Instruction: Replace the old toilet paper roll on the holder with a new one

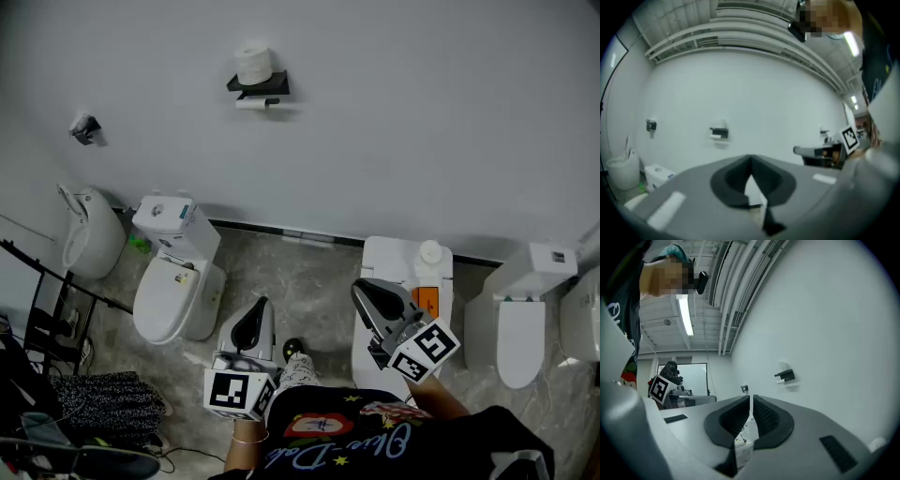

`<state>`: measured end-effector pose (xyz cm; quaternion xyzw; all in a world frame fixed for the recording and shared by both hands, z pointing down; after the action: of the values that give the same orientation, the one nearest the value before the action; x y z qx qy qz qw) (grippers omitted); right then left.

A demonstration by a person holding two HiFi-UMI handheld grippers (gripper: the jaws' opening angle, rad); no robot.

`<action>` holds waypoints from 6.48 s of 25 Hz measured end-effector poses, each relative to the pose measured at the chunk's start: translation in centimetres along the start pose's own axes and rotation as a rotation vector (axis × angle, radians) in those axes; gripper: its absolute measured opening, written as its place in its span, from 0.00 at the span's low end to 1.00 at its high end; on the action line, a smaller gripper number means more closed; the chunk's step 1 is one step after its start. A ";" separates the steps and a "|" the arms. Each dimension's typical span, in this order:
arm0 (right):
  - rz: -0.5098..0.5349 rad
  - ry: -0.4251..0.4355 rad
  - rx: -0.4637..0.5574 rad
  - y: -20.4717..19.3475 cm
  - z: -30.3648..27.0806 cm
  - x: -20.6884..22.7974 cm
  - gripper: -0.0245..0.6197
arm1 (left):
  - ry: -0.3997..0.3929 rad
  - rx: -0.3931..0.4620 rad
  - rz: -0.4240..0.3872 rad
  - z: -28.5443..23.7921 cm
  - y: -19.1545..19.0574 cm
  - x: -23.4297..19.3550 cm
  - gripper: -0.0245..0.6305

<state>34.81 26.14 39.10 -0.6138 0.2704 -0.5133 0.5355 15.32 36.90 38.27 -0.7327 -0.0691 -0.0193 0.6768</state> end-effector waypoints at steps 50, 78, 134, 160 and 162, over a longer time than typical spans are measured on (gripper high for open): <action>0.208 -0.392 0.155 8.8 -37.4 20.6 0.06 | -0.422 0.302 1.141 -51.6 -2.4 -35.8 0.30; 0.249 -0.593 0.181 9.7 -32.4 22.2 0.06 | -0.696 0.182 1.196 -58.2 -1.2 -26.1 0.28; 0.905 0.236 -0.440 23.7 -52.8 19.0 0.30 | -0.130 0.149 -0.064 -40.6 0.4 -35.2 0.28; 0.913 0.240 -0.733 23.7 -57.4 22.5 0.31 | -0.087 0.146 -0.026 -38.9 -0.4 -37.3 0.28; 0.807 0.231 -0.607 24.5 -55.6 22.6 0.30 | -0.099 0.142 -0.029 -38.9 -0.3 -37.3 0.29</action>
<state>-3.63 -21.74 18.34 -0.5276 0.6798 -0.2288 0.4551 -19.11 -4.61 37.25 -0.6818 -0.1142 0.0121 0.7225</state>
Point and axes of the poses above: the fingertips, and each gripper's own axes: z backward along the fingers, x to its right, y out of its top, the point moved 6 cm from there along z, backward along the fingers, and after that the axes turned 8 degrees about -z, right-handed, at the moved point
